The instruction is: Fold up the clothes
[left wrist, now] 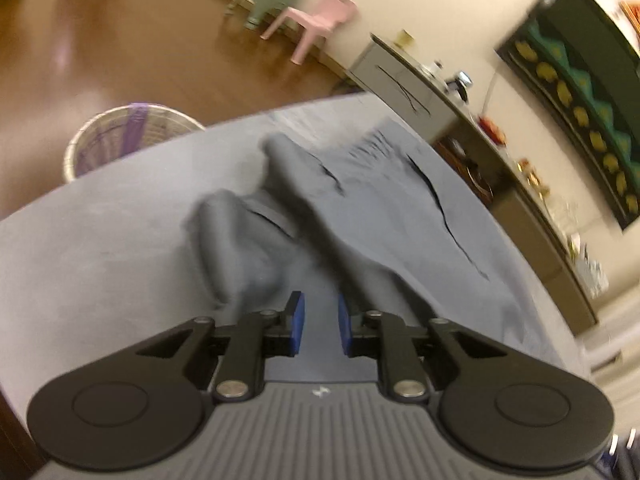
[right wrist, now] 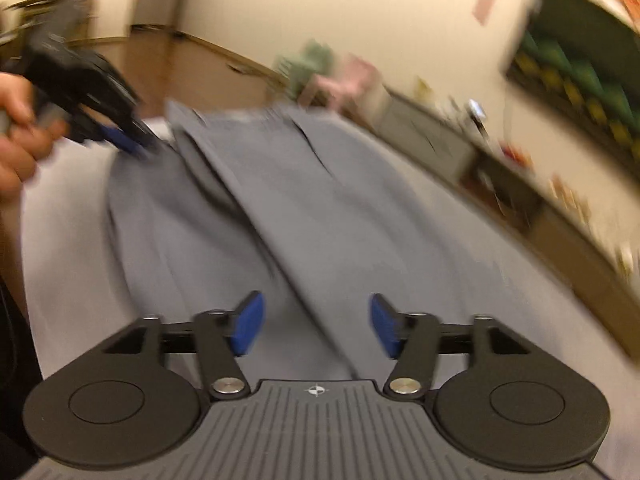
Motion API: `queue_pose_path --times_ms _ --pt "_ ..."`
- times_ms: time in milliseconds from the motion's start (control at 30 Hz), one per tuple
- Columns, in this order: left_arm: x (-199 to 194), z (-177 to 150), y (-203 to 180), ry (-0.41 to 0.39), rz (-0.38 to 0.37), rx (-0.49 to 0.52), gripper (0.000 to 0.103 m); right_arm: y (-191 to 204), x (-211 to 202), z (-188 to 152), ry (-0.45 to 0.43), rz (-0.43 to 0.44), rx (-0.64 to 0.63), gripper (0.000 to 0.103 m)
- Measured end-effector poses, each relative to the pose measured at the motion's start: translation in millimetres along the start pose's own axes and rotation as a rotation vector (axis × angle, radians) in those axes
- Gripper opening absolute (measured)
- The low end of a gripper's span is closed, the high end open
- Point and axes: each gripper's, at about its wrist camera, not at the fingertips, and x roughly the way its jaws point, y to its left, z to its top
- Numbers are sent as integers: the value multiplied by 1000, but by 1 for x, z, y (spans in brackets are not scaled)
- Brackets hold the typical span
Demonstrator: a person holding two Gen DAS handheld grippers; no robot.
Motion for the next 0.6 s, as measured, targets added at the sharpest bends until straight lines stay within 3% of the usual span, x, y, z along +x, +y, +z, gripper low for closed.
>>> queue_pose_path --times_ms 100,167,200,333,467,533,600 --pt "10 0 -5 13 12 26 17 15 50 35 13 46 -103 65" --pt "18 1 -5 30 37 34 17 19 88 55 67 81 -135 31" --pt "23 2 -2 47 51 30 17 13 103 63 100 83 -117 5" --pt "26 6 10 67 49 -18 14 -23 77 84 17 90 68 4" --pt "11 7 -7 2 -83 15 18 -42 46 83 -40 145 170 4" --pt "25 8 -23 21 -32 89 18 -44 39 81 -53 145 172 3" --pt "40 14 -21 46 27 56 17 -42 27 79 -77 158 193 2"
